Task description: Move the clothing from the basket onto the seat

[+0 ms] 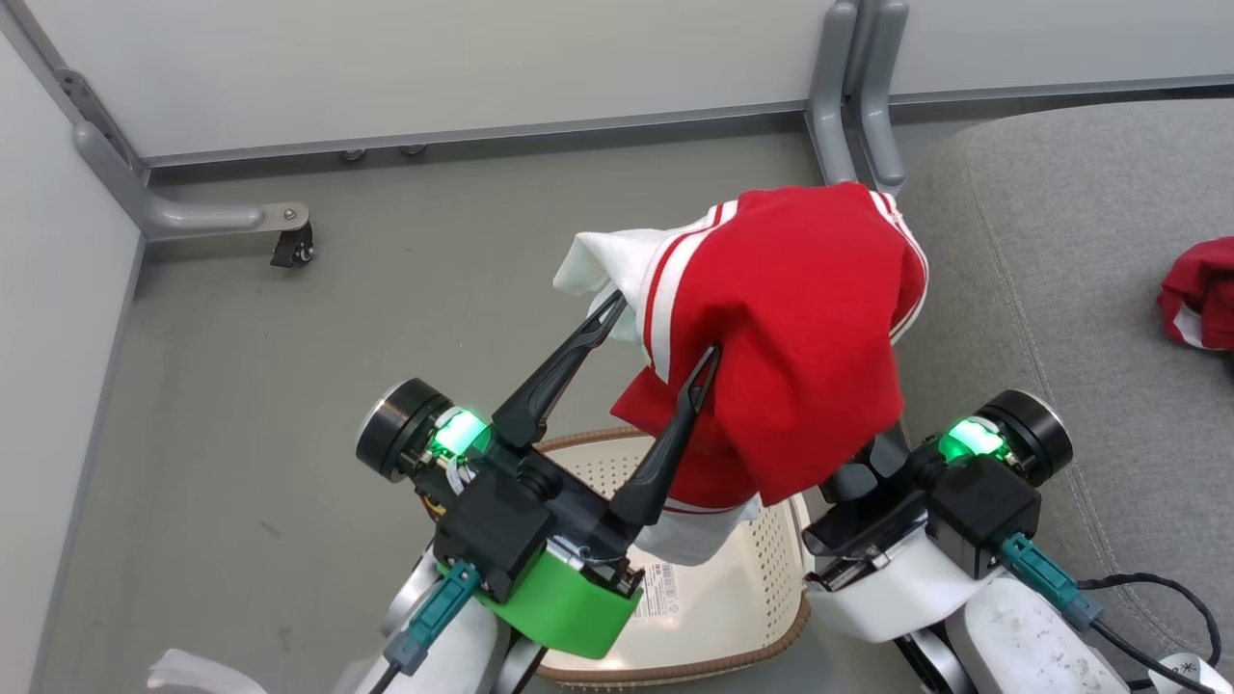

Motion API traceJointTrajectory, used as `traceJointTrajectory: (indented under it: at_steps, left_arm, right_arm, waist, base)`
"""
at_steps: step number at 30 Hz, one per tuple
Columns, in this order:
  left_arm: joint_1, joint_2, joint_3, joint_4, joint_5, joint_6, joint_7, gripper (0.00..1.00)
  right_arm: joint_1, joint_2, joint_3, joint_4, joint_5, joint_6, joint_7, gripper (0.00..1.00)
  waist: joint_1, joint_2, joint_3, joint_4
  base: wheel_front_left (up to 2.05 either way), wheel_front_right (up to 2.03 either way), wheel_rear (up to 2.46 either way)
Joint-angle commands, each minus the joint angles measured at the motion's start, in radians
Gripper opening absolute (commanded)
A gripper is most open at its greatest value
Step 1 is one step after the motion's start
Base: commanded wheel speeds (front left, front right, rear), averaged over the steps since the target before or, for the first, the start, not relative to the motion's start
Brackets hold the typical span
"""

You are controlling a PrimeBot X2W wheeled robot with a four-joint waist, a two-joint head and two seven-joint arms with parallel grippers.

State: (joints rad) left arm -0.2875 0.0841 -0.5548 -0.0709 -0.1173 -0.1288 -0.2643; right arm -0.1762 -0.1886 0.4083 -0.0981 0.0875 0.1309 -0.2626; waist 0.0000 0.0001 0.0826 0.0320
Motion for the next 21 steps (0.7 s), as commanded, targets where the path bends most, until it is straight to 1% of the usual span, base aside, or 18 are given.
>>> traceJointTrajectory:
  at_steps: [1, 5, 8, 11, 21]
  left_arm:
    - [0.018, 0.011, 0.006, 0.005, 0.001, -0.003, 0.000, 1.00]
    - [0.035, 0.031, 0.013, 0.019, 0.000, -0.003, 0.000, 1.00]
    - [0.054, 0.058, 0.006, 0.029, 0.001, -0.003, 0.000, 1.00]
    - [0.068, 0.091, -0.007, 0.040, 0.011, -0.003, 0.000, 1.00]
    - [0.115, 0.160, -0.047, 0.073, 0.007, -0.003, 0.000, 1.00]
  right_arm:
    - [0.005, -0.005, -0.005, -0.006, -0.004, 0.000, -0.003, 0.00]
    - [0.007, -0.008, -0.010, -0.006, -0.004, 0.000, -0.003, 0.00]
    - [0.011, -0.010, -0.016, -0.008, -0.005, 0.000, -0.003, 0.00]
    - [0.014, -0.012, -0.021, -0.010, -0.006, 0.000, -0.003, 0.00]
    - [0.046, -0.009, -0.064, -0.014, -0.006, 0.000, -0.003, 0.00]
  waist:
    - [0.0000, -0.0001, 0.000, 0.000]
    - [0.0000, -0.0001, -0.001, -0.001]
    - [0.0000, -0.0001, 0.000, -0.001]
    - [0.0000, -0.0001, 0.003, -0.001]
    - [0.0000, -0.0001, 0.014, -0.001]
  base:
    - [0.00, 0.00, 0.00]
    - [0.00, 0.00, 0.00]
    - [0.00, 0.00, 0.00]
    - [0.00, 0.00, 0.00]
    - [0.00, 0.00, 0.00]
